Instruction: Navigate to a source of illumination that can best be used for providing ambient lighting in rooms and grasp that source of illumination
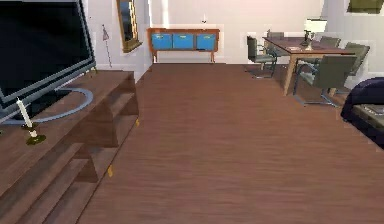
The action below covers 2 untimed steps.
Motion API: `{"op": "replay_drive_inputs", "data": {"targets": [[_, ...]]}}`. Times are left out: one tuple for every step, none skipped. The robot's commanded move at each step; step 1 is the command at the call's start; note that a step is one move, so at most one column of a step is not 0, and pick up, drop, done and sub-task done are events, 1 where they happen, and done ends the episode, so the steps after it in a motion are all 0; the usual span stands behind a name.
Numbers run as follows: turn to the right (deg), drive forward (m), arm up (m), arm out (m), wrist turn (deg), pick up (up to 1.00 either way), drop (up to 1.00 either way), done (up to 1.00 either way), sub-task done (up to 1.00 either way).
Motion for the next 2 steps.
{"op": "replay_drive_inputs", "data": {"targets": [[-45.0,0.00,0.00,0.00,0.0,0.00,0.00,0.00,0.00],[-12.0,0.00,0.00,0.00,0.0,0.00,0.00,0.00,0.00]]}}
